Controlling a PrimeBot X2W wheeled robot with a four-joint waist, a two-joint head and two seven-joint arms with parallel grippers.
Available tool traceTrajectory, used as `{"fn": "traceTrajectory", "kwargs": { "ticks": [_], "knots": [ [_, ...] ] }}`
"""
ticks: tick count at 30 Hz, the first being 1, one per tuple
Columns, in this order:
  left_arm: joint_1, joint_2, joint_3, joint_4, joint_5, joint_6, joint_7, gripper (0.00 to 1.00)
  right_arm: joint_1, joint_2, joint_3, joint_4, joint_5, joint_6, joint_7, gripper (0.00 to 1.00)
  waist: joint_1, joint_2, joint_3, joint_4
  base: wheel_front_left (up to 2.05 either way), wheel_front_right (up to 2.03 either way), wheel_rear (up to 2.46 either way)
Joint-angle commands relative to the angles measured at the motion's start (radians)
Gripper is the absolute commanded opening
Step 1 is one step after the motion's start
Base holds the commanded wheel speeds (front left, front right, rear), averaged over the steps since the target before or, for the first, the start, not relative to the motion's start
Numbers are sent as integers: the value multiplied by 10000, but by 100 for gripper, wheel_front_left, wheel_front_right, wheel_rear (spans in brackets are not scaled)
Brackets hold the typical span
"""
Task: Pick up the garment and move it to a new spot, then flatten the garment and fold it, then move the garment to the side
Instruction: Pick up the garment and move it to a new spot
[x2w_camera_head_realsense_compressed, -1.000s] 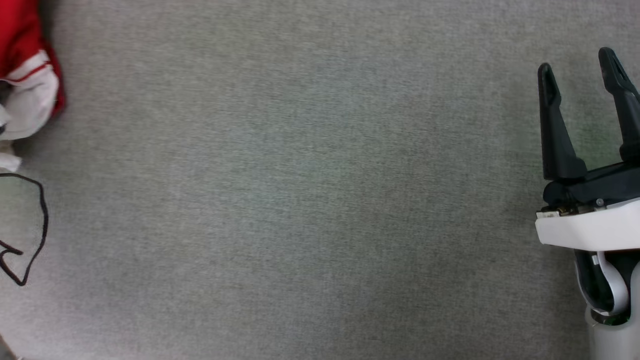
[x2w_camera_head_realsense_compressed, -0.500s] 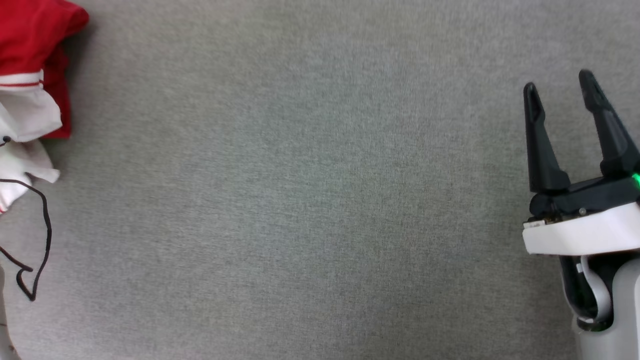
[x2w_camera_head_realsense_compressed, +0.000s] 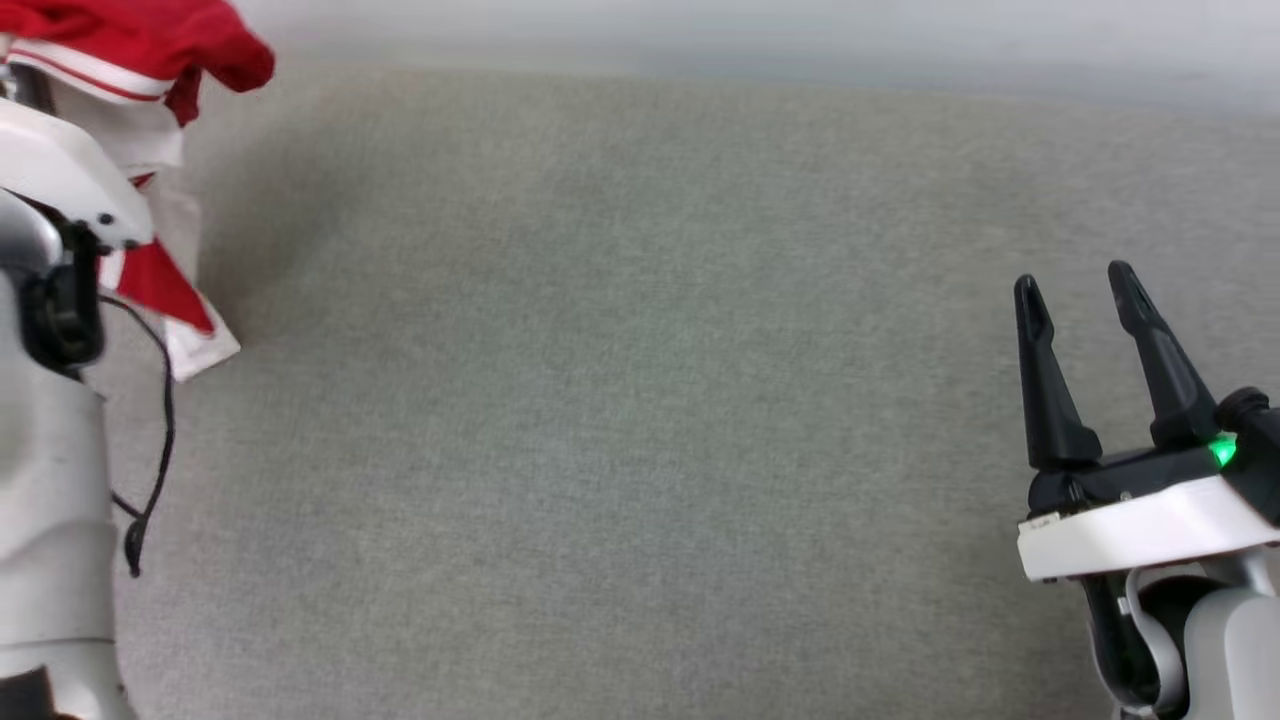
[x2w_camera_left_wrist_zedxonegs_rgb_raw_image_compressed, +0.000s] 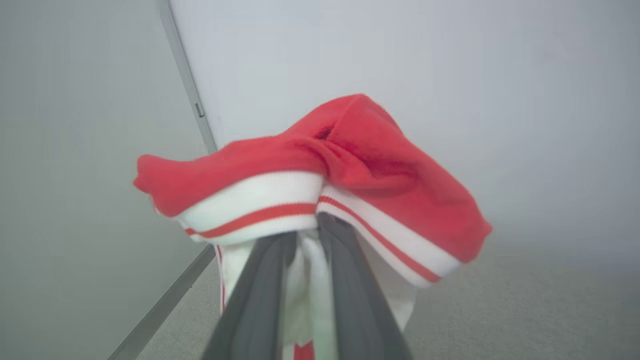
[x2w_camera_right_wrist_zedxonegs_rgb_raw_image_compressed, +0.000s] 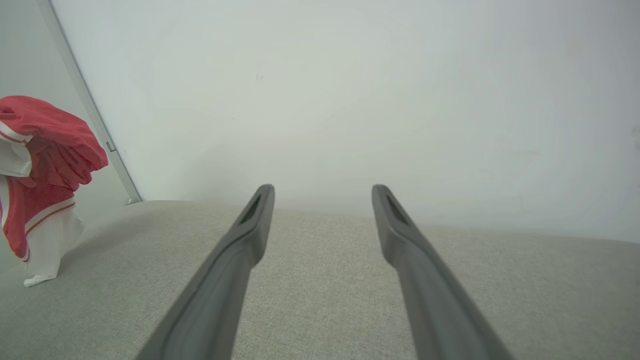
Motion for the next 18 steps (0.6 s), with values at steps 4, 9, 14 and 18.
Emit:
{"fn": "traceTrajectory", "kwargs": {
  "ticks": [4, 9, 14, 18],
  "knots": [
    [256, -499, -302, -419, 2, -156, -612, 0, 327, 68, -75, 41, -7, -3, -38, 100, 1, 0, -704, -742, 0, 0, 0],
    [767, -1330, -898, -1183, -4, -308, -1012, 0, 684, 98, -278, 65, 6, -3, 26, 100, 1, 0, -1117, -1319, 0, 0, 0],
    [1569, -2307, -1653, -2096, -127, -483, -999, 0, 968, 98, -367, 65, 238, -3, 63, 100, 1, 0, -1319, -1885, 0, 0, 0],
    [2402, -2935, -2439, -2644, -273, -656, -955, 0, 1130, 100, -369, 78, 353, -3, 92, 100, 1, 0, -1325, -2272, 0, 0, 0]
  ]
}}
